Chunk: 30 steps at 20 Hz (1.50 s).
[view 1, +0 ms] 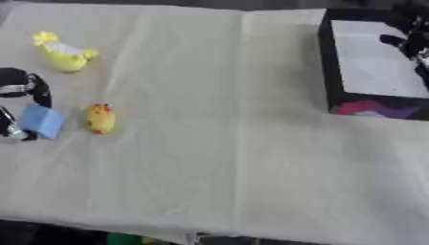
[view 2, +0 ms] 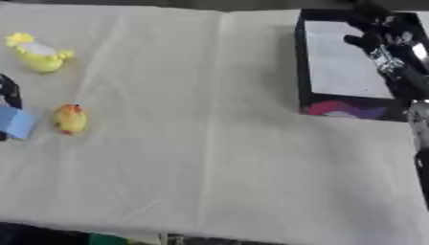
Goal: Pick up the objects with one hand, pass them to the other hand, and then place them into the box on the other side of the table.
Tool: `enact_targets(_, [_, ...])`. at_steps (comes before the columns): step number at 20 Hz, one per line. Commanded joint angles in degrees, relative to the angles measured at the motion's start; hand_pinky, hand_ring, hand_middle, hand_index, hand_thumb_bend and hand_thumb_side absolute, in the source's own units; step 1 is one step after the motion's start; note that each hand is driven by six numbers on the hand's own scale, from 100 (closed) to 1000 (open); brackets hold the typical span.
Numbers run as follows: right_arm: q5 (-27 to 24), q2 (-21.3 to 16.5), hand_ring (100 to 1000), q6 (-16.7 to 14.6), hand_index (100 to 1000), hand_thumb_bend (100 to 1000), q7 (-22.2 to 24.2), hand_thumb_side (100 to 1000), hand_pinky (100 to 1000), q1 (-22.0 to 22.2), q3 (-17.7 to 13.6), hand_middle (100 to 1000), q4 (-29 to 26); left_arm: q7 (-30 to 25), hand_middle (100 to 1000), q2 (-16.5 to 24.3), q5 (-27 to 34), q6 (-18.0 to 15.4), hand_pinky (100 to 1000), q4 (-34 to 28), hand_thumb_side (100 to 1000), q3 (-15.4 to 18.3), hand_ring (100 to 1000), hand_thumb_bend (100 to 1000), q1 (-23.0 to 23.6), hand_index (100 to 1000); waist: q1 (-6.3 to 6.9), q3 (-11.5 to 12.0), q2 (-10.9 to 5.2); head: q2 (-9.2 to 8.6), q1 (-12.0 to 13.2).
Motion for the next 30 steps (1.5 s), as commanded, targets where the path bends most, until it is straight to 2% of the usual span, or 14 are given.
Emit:
enact_targets(1, [-0.02, -1.11, 1000, -0.02, 1000, 100, 0.08, 556, 930, -0.39, -0.39, 1000, -0.47, -10.48, 481, 1.74, -0.82, -14.2, 704, -0.67, 100, 0.13, 587, 454, -0.73, 525, 0.19, -0.08, -1.01, -0.55, 0.19])
enact_targets(7, [-0.57, -1.6, 1000, -0.18, 1000, 100, -0.1, 552, 929, -0.83, -0.31, 1000, -0.78, -4.24, 449, 2.77, -2.34, -14.2, 665, -1.13, 100, 1.35, 543, 540, -0.42, 495, 0.21, -0.06, -1.15, -0.56, 0.2])
enact_targets(11, [-1.88, -2.68, 1000, -0.41, 1000, 100, -0.34, 546, 927, -2.39, 0.52, 1000, -1.64, 3.55, 439, 4.14, -1.18, -14.12, 653, -3.96, 100, 4.97, 508, 570, -0.02, 483, 0.14, 0.08, -1.38, -0.55, -0.08])
enact_targets(15, [-3.77, -3.89, 1000, -0.45, 1000, 100, 0.26, 541, 926, -5.47, 2.76, 1000, -2.84, 10.82, 426, 2.64, -1.41, -10.83, 648, -7.76, 100, 7.03, 487, 573, 1.06, 471, 0.01, -0.01, -1.54, -0.69, -0.48])
enact_targets(19, [-4.14, -5.35, 1000, -0.12, 1000, 100, 2.53, 530, 925, -9.58, 6.45, 1000, -3.68, 15.98, 411, -0.42, -1.85, -5.84, 640, -12.71, 100, 8.71, 471, 548, 3.33, 461, -0.29, -0.16, -1.7, -0.95, -1.29])
enact_targets(22, [-3.81, -7.03, 1000, -0.4, 1000, 100, 5.28, 515, 922, -13.53, 10.35, 1000, -3.73, 18.29, 402, -3.25, -1.01, -3.04, 644, -15.77, 100, 9.94, 461, 489, 4.84, 456, -0.51, -0.15, -1.91, -1.01, -2.11])
enact_targets(26, [-1.93, -8.96, 1000, -2.33, 1000, 100, 8.57, 486, 920, -18.76, 15.56, 1000, -1.23, 20.0, 394, -6.99, 3.04, -0.28, 646, -18.78, 100, 11.52, 453, 430, 6.44, 451, -0.82, -0.12, -2.25, -0.94, -2.82])
enact_targets(29, [-1.25, -9.14, 1000, -3.81, 1000, 100, 9.26, 486, 920, -19.95, 16.75, 1000, 0.55, 19.68, 394, -7.47, 4.83, 0.85, 646, -19.87, 100, 11.5, 453, 430, 6.74, 451, -0.85, -0.15, -2.3, -0.93, -2.91])
enact_targets(30, [-1.11, -9.23, 1000, -4.14, 1000, 100, 9.41, 435, 917, -20.16, 16.97, 1000, 0.74, 19.58, 377, -7.6, 5.18, 1.0, 643, -20.15, 100, 11.55, 434, 330, 6.82, 442, -0.92, -0.13, -2.35, -0.93, -3.03])
